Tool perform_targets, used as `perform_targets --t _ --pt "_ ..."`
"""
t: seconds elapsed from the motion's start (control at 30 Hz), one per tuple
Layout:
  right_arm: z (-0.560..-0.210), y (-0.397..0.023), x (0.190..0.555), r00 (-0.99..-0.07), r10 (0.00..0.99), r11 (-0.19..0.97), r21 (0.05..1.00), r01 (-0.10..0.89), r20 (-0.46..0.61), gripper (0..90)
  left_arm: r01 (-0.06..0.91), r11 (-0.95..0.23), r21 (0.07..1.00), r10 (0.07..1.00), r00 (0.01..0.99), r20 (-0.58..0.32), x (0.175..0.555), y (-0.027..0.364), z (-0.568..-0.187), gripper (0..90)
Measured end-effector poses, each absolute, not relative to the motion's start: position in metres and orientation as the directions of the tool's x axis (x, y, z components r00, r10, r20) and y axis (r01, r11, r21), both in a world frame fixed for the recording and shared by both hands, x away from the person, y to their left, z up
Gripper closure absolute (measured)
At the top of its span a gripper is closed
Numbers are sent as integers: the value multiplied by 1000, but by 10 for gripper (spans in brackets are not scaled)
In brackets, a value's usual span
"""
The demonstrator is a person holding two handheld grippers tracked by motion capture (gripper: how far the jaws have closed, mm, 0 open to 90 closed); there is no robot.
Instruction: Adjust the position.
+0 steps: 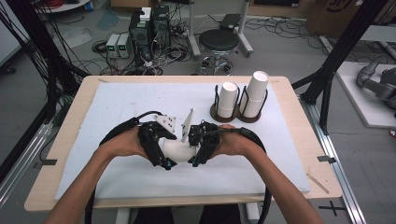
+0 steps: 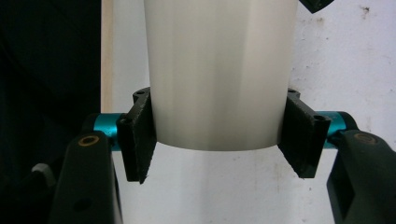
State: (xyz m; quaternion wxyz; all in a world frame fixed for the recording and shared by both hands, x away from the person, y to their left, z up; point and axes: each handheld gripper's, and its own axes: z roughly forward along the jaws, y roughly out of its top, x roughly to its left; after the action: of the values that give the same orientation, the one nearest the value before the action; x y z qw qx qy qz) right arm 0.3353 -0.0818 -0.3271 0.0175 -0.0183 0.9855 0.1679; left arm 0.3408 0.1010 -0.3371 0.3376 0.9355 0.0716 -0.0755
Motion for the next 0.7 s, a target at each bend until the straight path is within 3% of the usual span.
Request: perform_targets --t 0.7 --pt "-329 -121 337 -999 29 870 492 15 -20 367 222 -621 752 116 974 -192 340 128 -345 17"
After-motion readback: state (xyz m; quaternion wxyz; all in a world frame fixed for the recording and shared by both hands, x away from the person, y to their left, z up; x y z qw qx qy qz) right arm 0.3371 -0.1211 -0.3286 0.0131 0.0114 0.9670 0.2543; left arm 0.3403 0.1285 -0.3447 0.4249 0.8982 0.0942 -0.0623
